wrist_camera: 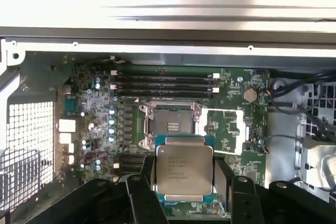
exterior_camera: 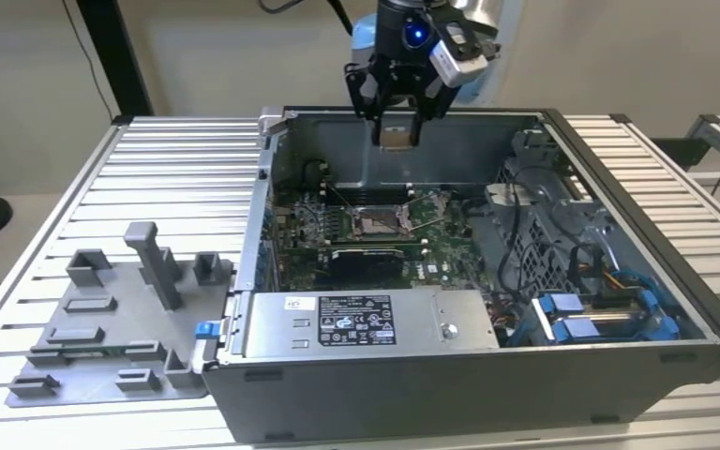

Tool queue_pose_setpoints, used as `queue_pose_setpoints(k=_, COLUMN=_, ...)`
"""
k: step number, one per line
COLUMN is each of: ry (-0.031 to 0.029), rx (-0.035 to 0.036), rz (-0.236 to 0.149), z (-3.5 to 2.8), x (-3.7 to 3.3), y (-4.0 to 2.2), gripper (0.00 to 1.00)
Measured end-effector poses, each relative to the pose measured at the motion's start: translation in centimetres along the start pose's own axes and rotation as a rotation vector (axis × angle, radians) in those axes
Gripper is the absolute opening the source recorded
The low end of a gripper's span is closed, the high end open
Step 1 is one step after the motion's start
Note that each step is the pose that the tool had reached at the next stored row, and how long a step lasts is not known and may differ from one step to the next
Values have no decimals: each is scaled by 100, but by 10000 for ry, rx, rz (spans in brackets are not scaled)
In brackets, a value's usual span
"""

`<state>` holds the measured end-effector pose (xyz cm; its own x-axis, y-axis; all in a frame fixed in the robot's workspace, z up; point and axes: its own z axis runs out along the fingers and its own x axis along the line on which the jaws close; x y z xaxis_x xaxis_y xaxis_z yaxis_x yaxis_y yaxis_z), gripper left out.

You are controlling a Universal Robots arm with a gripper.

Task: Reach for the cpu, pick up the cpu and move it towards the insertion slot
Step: 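Pick up the cpu and move it towards the insertion slot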

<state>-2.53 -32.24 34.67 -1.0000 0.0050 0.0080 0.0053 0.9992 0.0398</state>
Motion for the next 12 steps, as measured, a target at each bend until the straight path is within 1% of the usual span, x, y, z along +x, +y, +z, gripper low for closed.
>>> queue_pose_setpoints(k=2, ry=-1, rx=0, rz=-1, z=20, x=9, y=52, gripper=0)
queue_pose_setpoints(k=5, ry=-1, rx=2, rz=0, z=45, x=15, y=97, gripper=0)
queue_pose_setpoints(k=8, ry=1, rx=4, rz=0, z=54, x=20, y=99, gripper=0)
queue_pose_setpoints(k=12, ry=0, rx=3, rz=0, z=58, x=47, y=99, gripper=0)
